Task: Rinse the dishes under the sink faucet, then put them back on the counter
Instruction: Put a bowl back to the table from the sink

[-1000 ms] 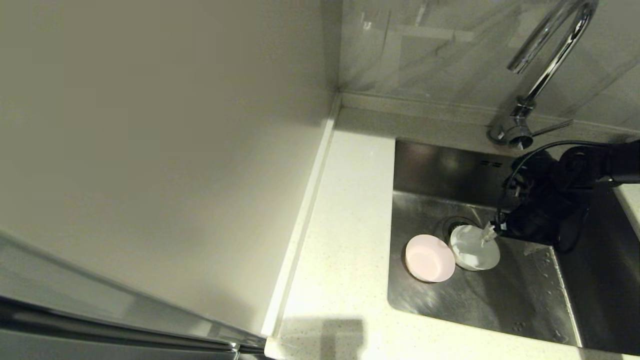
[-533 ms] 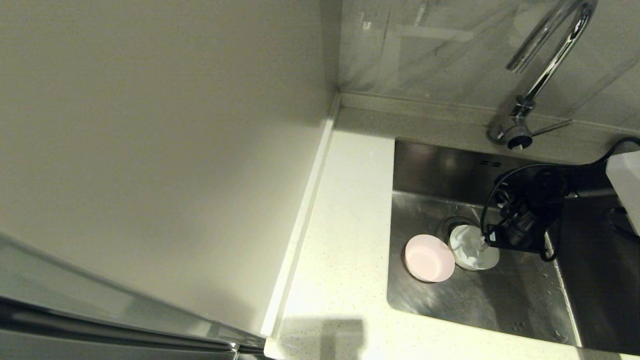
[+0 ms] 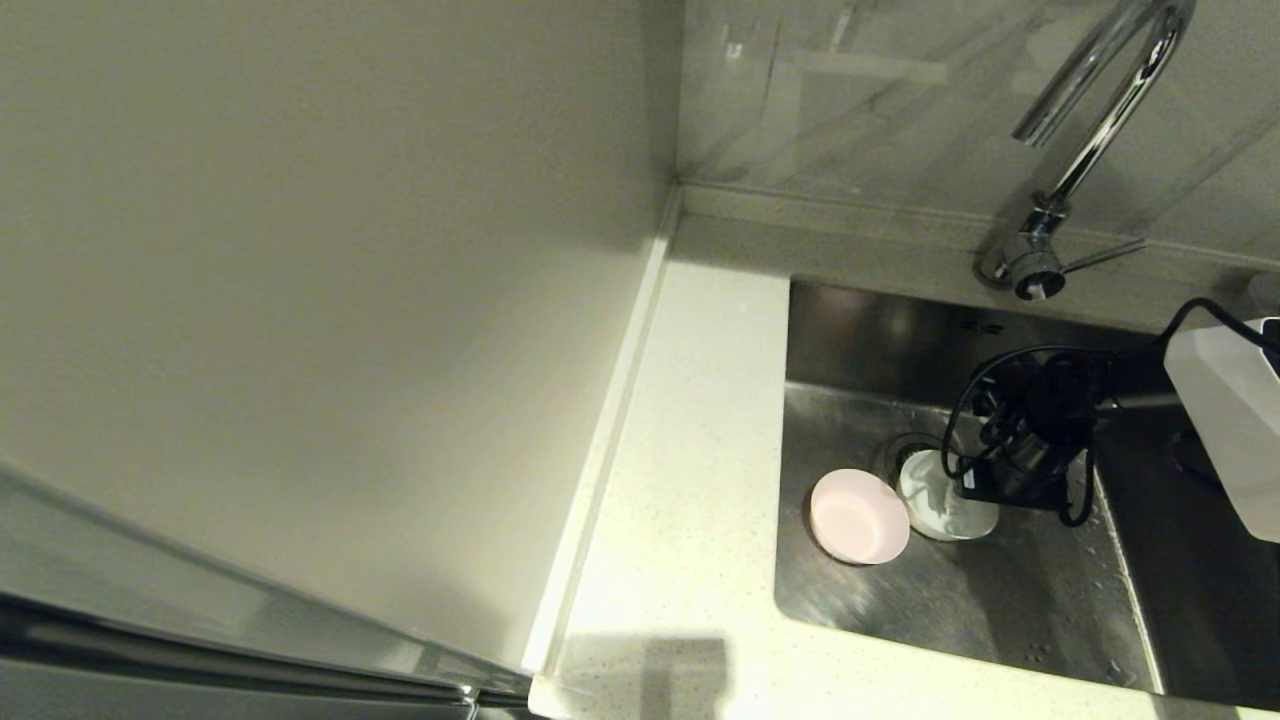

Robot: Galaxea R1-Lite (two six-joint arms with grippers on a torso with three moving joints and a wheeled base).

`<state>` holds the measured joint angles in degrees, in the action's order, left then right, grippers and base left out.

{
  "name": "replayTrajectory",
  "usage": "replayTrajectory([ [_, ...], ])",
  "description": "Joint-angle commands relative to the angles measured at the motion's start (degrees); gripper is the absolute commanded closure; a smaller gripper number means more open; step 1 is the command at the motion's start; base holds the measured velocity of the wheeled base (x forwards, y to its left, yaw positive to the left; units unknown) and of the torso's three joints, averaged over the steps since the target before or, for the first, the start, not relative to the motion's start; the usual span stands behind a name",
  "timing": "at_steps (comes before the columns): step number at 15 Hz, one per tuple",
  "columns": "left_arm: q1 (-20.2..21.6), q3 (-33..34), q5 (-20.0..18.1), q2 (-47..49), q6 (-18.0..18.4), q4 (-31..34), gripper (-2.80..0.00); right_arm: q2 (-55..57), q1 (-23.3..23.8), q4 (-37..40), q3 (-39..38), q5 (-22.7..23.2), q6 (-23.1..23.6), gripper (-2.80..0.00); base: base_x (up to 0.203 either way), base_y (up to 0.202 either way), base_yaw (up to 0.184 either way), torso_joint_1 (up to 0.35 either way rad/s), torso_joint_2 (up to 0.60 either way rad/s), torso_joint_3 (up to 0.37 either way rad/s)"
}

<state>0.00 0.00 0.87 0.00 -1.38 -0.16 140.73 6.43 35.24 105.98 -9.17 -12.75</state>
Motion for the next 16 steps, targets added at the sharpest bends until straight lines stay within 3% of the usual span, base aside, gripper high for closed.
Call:
replayTrajectory([
  [1,-0.01,0.0,0.0,-0.26,-0.03,-0.02,0.0,0.95,0.07,0.18,0.19,0.03,-0.17,0.0,0.0,0.0,0.0,0.0,0.0,0.0],
  [10,-0.04,0.0,0.0,-0.18,-0.03,-0.02,0.0,-1.78,3.04,0.52,-0.97,-0.31,-2.16,0.0,0.0,0.0,0.0,0.0,0.0,0.0],
  [16,0.0,0.0,0.0,-0.18,-0.03,-0.02,0.0,-16.45,6.53,0.78,-8.01,-2.83,-7.1,0.0,0.0,0.0,0.0,0.0,0.0,0.0],
])
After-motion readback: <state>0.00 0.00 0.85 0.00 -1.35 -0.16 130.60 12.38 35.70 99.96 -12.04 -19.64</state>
